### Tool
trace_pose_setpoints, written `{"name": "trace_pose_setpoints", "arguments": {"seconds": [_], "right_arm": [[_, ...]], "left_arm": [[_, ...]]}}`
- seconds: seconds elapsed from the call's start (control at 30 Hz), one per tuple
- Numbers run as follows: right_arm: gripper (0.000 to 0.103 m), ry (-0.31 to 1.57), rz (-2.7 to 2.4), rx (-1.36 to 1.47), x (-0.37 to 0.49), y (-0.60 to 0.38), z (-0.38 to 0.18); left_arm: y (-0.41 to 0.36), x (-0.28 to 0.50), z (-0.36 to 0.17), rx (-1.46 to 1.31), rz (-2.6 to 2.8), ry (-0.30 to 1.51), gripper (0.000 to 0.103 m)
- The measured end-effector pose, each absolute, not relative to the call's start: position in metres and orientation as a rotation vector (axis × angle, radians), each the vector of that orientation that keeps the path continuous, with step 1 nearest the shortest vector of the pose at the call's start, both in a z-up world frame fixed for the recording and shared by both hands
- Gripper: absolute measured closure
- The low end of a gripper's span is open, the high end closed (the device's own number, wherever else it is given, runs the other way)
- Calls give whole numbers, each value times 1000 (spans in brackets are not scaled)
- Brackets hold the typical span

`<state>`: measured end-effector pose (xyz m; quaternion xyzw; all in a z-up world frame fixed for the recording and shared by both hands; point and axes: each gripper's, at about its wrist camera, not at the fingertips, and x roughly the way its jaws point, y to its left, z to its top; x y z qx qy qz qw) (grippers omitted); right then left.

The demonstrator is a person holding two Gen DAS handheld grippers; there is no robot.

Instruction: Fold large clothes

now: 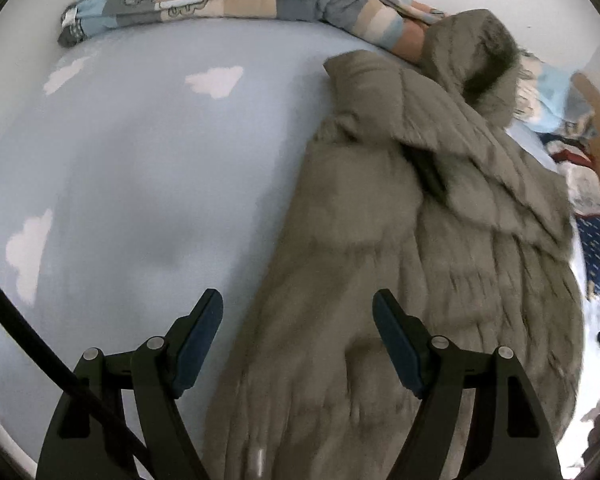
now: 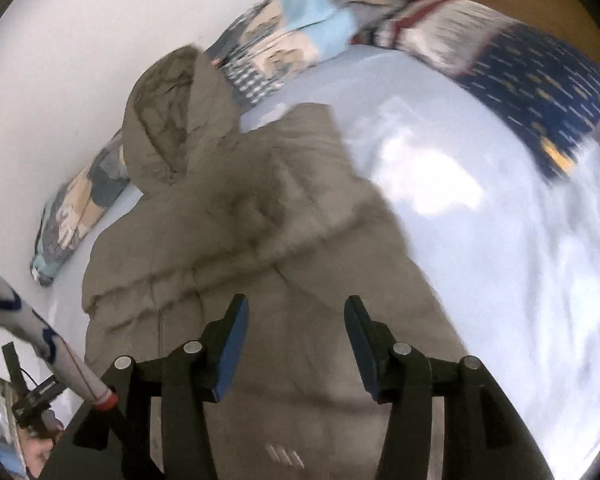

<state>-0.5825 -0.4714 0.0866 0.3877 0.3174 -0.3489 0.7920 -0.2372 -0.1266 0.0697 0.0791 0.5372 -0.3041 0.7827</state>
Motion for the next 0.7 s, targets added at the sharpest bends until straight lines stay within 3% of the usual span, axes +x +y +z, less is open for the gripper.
{"name": "trace_pose_setpoints", "arguments": {"seconds": [0.17,0.33,0.47,0.5,0.57,0.67,0.7], "right_arm": [[45,736,-772,791,-656,-437,81],[43,754,-757,851,-722,-419,57],[40,778,-742,890,-738,-417,42],[40,786,-713,918,-737,-418,37],[40,803,-681,946,-732,-417,30],[41,846,-625,955,-717,-413,19],[49,860,-641,917,-714,-410,18]], "left_arm": [[-56,-267,72,92,-682,1188,27],[17,-292,43,14,-645,1280,27],[21,-304,30,18,-702,1308,27],[15,-307,30,53,-712,1290,30],[2,-314,28,114,-738,1269,58],[-9,-328,32,181,-739,1218,73],[-10,-333,33,195,-739,1202,76]]}}
